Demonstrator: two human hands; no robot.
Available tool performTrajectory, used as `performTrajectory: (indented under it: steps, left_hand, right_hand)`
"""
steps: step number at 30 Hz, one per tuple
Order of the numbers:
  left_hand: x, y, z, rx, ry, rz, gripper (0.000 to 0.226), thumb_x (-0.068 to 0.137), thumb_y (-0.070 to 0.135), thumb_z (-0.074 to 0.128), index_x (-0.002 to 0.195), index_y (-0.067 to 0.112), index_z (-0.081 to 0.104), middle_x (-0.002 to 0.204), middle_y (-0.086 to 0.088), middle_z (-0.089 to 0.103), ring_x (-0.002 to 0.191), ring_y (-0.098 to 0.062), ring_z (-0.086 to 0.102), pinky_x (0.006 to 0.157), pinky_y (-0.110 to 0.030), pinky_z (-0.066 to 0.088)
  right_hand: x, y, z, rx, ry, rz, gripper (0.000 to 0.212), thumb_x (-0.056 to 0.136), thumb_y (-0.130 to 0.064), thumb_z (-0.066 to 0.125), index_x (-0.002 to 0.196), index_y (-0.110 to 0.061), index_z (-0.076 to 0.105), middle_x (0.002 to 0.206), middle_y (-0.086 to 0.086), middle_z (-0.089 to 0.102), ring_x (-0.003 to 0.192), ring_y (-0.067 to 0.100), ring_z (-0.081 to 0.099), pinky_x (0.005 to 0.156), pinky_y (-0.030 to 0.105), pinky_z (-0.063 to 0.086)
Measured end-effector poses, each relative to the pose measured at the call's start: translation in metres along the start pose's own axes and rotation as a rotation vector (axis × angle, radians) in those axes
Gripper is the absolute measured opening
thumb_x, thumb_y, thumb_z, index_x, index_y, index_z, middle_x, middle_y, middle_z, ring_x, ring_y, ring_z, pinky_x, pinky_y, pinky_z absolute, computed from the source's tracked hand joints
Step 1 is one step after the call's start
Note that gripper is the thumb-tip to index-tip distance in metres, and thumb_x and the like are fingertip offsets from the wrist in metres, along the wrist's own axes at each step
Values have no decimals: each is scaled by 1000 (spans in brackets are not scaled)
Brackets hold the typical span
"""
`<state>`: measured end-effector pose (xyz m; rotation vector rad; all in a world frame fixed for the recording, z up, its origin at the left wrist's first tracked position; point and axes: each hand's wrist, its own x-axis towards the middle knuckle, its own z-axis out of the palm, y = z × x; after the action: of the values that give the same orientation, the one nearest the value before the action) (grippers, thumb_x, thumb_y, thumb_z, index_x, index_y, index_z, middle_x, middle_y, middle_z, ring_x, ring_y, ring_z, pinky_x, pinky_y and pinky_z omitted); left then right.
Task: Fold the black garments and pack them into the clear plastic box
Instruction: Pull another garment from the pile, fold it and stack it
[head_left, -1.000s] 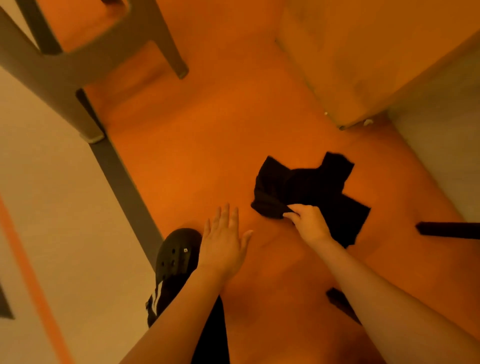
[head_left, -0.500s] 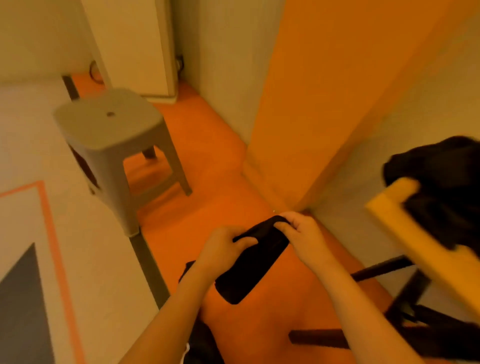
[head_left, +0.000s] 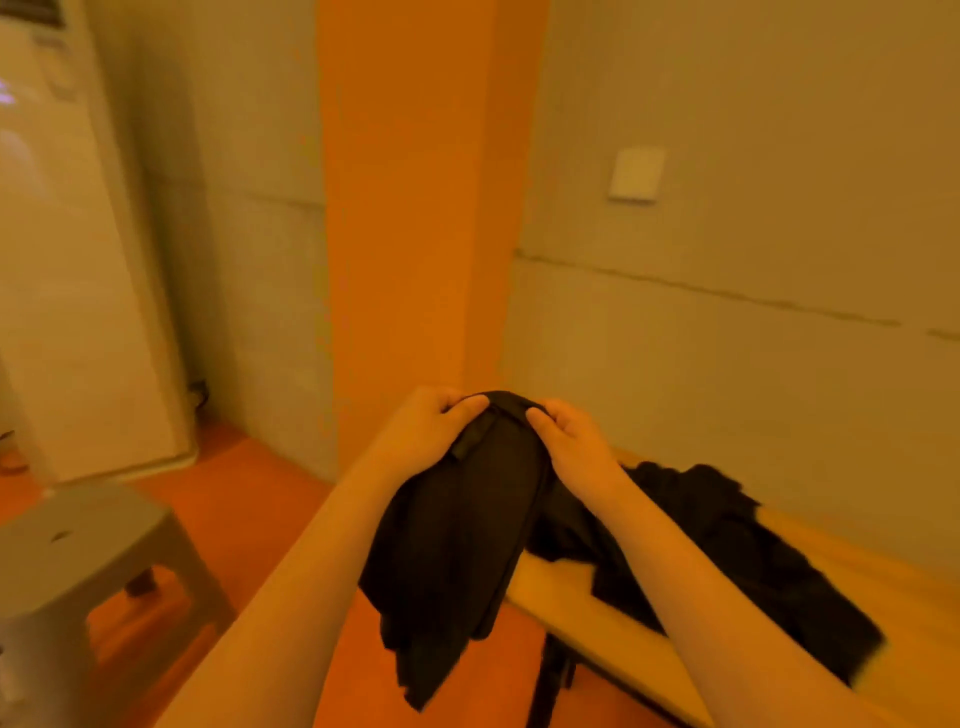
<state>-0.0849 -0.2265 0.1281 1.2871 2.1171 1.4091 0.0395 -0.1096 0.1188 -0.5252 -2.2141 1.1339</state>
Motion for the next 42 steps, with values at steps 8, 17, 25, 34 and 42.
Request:
performTrajectory:
  steps: [8,17,25,34,42]
  left_hand:
    - [32,134,137,-257,-149,15,33,92,37,54,71,11,55,67,-9,51,60,-16,50,55,-22,37]
    - [51,212,288,-465,-217,-171,37,89,28,61,57,11,59,59,-5,59,59,-20,56,55,-27,45]
    - [50,224,336,-585,-451,-235,16,92,23,58,91,9,65,91,-8,68,86,-19,65,82,-32,52]
    - [56,226,353,-237,-306,52,11,92,15,56,85,19,63,84,11,58,78,-7,53,77,-22,43]
    - [58,255,373,-350,-319,124,7,89,11,60,86,13,65,78,7,61,71,1,55,59,-6,44]
  right_hand:
    - [-34,21,-191,20,272,121,19,94,-19,51,82,-10,63,73,2,58,67,13,53,56,19,42]
    - [-99,53,-284,-34,454,107,16,78,-17,72,84,-29,63,80,-11,60,74,5,55,64,12,42]
    - [-105,105,-335,86,595,316,27,85,-1,61,63,-16,62,61,-1,61,59,10,57,50,13,47]
    - [-90,101,-389,-371,613,285,15,95,-14,47,80,-13,49,67,-6,45,65,13,46,52,23,30]
    - [-83,75,-412,-402,364,163,9,90,-14,56,83,-14,61,71,-5,54,65,6,48,56,15,35]
